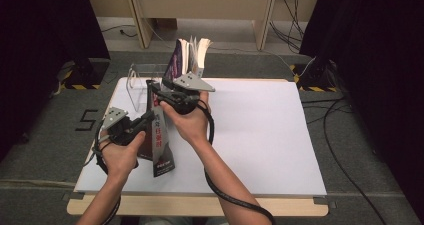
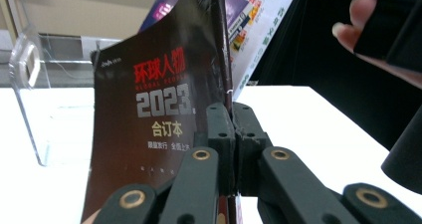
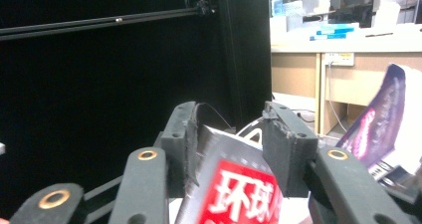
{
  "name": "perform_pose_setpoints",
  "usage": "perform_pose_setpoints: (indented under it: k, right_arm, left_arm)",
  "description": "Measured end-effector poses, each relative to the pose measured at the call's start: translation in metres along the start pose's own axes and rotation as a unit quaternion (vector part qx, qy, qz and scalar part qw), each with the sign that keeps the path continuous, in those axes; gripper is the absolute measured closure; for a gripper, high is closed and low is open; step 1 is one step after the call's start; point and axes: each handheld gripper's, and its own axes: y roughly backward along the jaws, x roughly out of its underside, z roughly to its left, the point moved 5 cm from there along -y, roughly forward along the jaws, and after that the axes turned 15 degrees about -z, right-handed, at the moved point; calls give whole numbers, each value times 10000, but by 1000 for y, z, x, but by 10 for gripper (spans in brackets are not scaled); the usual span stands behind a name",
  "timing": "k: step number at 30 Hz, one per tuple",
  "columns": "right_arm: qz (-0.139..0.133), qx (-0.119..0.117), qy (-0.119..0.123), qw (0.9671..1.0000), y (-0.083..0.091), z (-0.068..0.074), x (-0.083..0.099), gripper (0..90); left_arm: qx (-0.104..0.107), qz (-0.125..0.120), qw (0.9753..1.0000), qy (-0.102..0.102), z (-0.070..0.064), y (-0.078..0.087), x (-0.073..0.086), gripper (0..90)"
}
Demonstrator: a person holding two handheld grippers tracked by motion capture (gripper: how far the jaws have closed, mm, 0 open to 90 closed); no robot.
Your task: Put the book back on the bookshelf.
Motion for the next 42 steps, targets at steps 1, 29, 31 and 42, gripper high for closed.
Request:
perform_pose_setpoints:
  k: [1,29,31,42]
  right_arm:
    - [14,41,-2,10000,2,-3,1,568]
    - [-160,782,174,9967,93,-89,20,543]
    - [-139,842,176,9962,97,-93,23,543]
    - [29,1162,229,9930,133,-113,44,537]
  left_arm:
    - [9,-16,10000,18,0,1,0,874]
    - [-179,-887,9945,-525,32,23,-40,874]
    - [-210,-928,9941,-524,34,23,-42,874]
    - [-386,-1179,9904,-610,48,23,-53,873]
